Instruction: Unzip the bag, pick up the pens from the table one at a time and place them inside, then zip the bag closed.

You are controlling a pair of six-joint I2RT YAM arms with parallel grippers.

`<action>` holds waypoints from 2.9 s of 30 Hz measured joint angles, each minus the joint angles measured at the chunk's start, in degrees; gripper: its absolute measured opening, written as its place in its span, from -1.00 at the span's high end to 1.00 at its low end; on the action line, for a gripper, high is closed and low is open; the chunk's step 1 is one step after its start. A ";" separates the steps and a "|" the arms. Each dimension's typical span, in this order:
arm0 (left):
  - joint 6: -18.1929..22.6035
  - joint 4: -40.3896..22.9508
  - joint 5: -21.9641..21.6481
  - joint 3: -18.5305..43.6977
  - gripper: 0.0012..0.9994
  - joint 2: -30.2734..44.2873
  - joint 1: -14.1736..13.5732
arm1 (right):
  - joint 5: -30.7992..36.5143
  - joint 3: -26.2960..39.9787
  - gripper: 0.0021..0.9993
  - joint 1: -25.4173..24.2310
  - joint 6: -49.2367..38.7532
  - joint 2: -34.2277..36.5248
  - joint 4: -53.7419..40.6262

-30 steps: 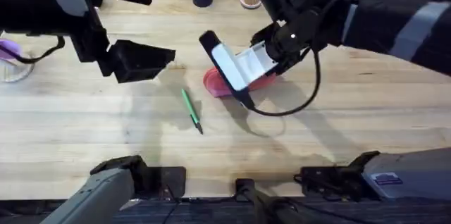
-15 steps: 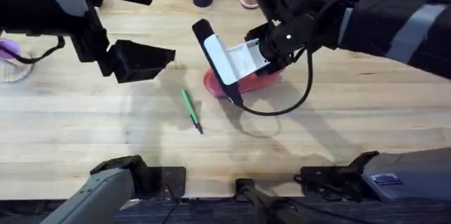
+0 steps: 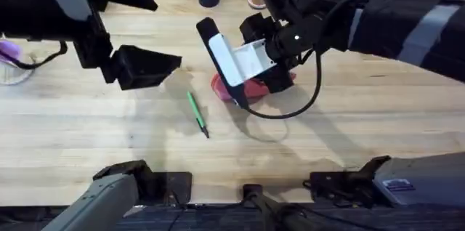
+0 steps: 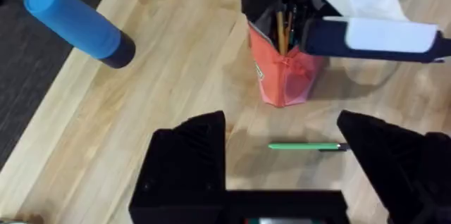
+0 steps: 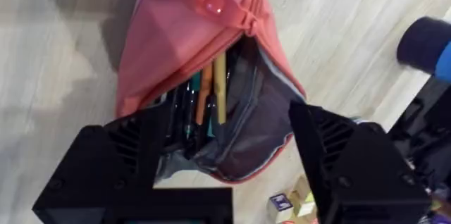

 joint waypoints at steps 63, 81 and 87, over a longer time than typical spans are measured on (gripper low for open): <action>-99.52 17.67 -45.30 -27.41 -0.99 0.02 -32.28 | -0.37 0.00 -1.00 -7.93 41.24 -12.87 -0.16; -100.13 19.38 -48.43 -27.41 -0.99 17.95 -32.28 | -0.37 0.00 -1.00 -7.93 41.24 -12.87 -0.16; -100.03 20.61 -47.93 -27.04 -0.99 21.35 -32.27 | -0.37 0.00 -1.00 -7.95 41.24 -12.86 0.26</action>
